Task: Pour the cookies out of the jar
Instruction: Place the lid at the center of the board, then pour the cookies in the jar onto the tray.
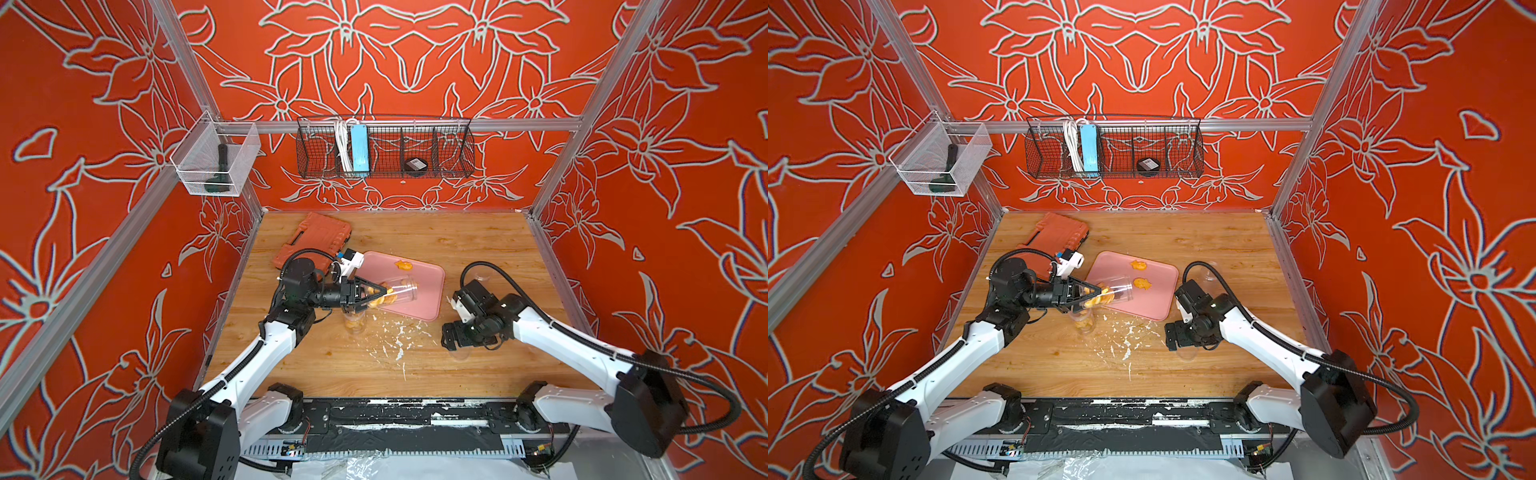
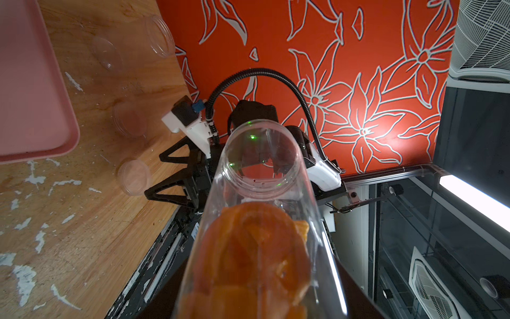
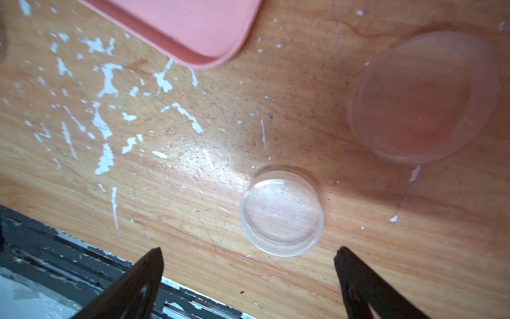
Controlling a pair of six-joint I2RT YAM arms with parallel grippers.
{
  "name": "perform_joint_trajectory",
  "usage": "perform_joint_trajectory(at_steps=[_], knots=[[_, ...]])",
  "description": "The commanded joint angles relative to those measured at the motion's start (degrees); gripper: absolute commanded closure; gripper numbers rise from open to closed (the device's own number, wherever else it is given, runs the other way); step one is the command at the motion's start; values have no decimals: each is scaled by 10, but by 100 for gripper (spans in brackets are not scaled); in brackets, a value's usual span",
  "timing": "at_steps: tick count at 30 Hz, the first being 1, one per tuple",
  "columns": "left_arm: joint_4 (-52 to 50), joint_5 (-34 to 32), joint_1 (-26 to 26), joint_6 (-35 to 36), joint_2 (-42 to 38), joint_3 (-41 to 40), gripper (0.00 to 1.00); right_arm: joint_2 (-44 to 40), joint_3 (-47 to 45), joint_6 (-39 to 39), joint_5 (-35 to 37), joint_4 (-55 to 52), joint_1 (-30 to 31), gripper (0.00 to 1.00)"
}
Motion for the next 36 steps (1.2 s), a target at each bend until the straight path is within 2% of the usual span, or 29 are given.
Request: perform_joint_trajectory(at_steps=[1, 7, 13, 21, 25, 36], knots=[[-2, -2, 5, 25, 18, 12, 67, -53, 6, 2, -4, -20, 3, 1], [-7, 2, 8, 60, 75, 34, 68, -110, 9, -8, -1, -31, 2, 1], [-101, 2, 13, 167, 142, 94, 70, -138, 1, -11, -3, -33, 2, 1], [-200, 11, 41, 274, 237, 153, 71, -146, 4, -13, -6, -37, 3, 1], [-219, 5, 47, 296, 284, 180, 71, -149, 3, -13, -4, -36, 2, 1], [-393, -71, 57, 430, 383, 283, 73, -143, 2, -14, -4, -35, 3, 1]])
